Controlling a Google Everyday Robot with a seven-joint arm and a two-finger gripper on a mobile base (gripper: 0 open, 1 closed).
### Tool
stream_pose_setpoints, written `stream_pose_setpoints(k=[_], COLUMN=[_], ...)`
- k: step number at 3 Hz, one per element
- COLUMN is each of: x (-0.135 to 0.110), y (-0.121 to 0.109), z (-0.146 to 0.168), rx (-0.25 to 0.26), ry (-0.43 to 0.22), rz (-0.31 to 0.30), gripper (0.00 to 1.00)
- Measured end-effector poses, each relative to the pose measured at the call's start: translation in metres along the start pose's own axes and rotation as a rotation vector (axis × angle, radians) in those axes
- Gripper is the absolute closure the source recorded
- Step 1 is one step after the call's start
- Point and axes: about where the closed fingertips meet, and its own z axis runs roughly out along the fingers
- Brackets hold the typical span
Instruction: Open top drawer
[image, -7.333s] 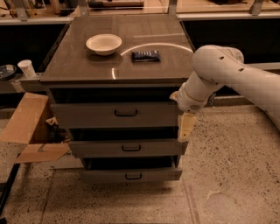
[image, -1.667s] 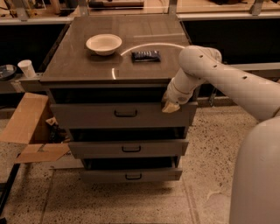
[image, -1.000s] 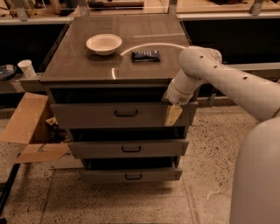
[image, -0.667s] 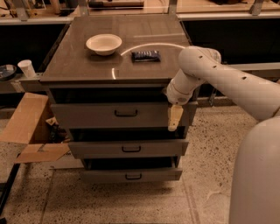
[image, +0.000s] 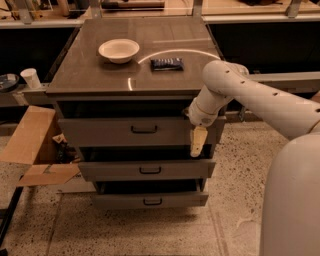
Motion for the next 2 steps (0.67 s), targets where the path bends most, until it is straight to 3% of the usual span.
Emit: stream_pose_setpoints(k=[1,2], x=[-0.0025,-0.0040], y=[0.0093,0.0068], z=[0.0091,0.0042], rx=[-0.041,-0.041], ry=[-0.021,-0.021], rz=[0.004,0.004], gripper=[0.26,0.49])
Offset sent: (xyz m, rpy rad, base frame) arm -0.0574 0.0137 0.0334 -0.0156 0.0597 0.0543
